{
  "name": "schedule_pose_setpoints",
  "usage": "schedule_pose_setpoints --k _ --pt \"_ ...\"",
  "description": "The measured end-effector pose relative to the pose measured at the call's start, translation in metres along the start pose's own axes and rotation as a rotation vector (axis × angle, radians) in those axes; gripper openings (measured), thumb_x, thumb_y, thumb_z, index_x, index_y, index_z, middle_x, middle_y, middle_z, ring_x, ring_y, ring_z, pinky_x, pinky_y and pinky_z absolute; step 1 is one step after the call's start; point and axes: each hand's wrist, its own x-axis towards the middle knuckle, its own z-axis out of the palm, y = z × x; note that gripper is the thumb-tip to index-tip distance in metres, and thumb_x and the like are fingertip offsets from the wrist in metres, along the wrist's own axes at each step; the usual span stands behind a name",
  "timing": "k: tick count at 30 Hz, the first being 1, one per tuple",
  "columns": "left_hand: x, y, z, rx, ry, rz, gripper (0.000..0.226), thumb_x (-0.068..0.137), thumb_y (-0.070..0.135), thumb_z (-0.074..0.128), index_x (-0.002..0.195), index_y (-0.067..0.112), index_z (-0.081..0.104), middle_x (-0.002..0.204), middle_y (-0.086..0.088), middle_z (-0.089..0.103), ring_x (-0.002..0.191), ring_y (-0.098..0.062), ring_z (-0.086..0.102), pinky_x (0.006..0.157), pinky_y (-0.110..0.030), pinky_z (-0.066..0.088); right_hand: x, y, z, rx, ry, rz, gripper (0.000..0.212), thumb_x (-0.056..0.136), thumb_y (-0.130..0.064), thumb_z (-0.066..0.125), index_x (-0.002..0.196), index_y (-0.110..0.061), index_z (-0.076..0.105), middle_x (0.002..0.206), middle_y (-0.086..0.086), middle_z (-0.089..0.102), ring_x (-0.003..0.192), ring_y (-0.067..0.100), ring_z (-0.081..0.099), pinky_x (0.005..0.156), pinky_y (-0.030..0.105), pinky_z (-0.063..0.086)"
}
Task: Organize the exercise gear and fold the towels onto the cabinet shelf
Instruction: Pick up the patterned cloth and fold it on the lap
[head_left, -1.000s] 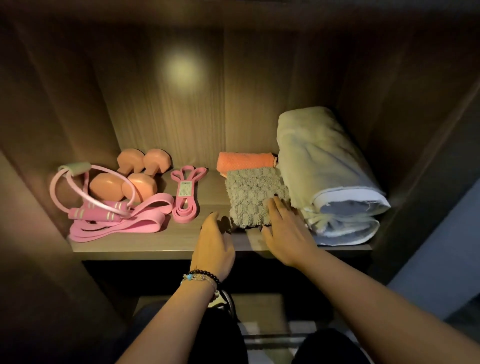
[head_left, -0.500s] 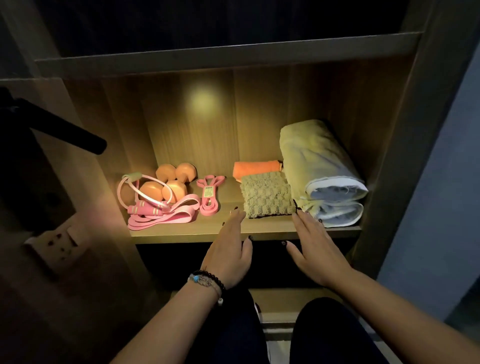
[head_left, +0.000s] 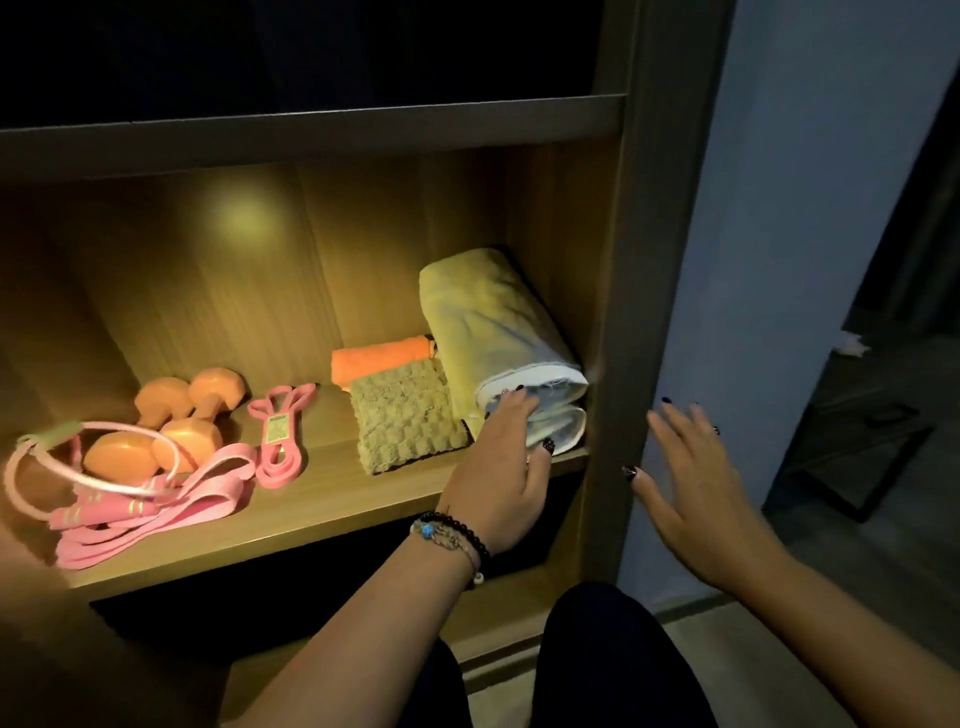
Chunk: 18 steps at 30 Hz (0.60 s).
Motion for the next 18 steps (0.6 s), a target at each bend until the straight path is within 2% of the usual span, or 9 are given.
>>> schedule_pose_setpoints --k 4,7,13,15,18 --pt "0.039 0.025 0.030 0.008 -0.078 0.110 0.054 0.101 0.028 0.040 0.151 0.019 0.023 0.161 0.003 0.016 0.147 -0.005 0.009 0.121 -0.029 0.013 0.004 0.046 -0.027 -0.033 0.034 0.105 0.071 0.094 -0.044 0.041 0.152 -0.012 0.016 0.161 0.002 0.010 0.147 0.011 -0.004 0.117 0.031 0.003" --pt "0.065 0.042 0.054 -0.059 -0.150 0.153 0.053 0.102 0.029 0.040 0.151 0.020 0.022 0.161 0.006 0.014 0.147 -0.004 0.007 0.118 -0.021 0.009 0.008 0.071 -0.041 -0.043 0.053 0.160 0.075 0.090 -0.047 0.038 0.152 -0.009 0.018 0.160 0.004 0.012 0.146 0.011 0.000 0.117 0.030 0.005" --pt "0.135 0.063 0.099 -0.074 -0.302 0.335 0.056 0.102 0.031 0.040 0.152 0.017 0.019 0.161 0.005 0.011 0.143 0.004 0.001 0.111 -0.009 -0.002 0.033 0.125 -0.050 -0.030 0.032 0.242 0.075 0.089 -0.050 0.037 0.152 -0.015 0.019 0.160 -0.002 0.013 0.144 0.002 0.005 0.114 0.018 0.005" --pt "0.161 0.067 0.107 -0.006 -0.347 0.400 0.059 0.102 0.029 0.039 0.153 0.015 0.014 0.162 0.002 0.008 0.146 -0.002 0.000 0.113 -0.012 -0.002 0.044 0.137 -0.053 -0.023 0.009 0.273 0.071 0.091 -0.045 0.039 0.152 -0.015 0.020 0.159 -0.004 0.014 0.143 0.000 0.005 0.112 0.012 0.003" --pt "0.194 0.075 0.106 0.078 -0.450 0.439 0.064 0.103 0.030 0.034 0.154 0.012 0.001 0.163 -0.002 0.001 0.148 -0.009 -0.003 0.118 -0.020 -0.001 0.065 0.145 -0.068 -0.012 -0.030 0.367 0.067 0.095 -0.038 0.044 0.153 -0.015 0.019 0.160 -0.003 0.013 0.145 0.005 0.007 0.114 0.018 0.005"
